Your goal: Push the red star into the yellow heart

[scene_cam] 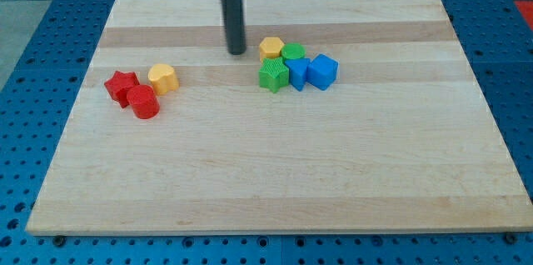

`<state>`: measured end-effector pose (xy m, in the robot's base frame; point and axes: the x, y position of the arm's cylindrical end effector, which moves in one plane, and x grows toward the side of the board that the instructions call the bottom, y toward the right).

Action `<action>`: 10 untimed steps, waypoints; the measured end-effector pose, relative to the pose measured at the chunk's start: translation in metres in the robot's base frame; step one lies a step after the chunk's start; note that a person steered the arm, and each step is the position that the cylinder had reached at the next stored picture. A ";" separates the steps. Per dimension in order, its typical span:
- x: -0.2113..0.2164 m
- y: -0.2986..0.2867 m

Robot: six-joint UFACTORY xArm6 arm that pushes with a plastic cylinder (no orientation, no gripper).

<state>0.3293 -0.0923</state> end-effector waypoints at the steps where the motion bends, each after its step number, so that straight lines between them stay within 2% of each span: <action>1: 0.003 -0.063; 3: 0.028 -0.159; 4: 0.055 -0.200; 6: 0.100 -0.194; 8: 0.099 -0.177; 10: 0.086 -0.126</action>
<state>0.4156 -0.2178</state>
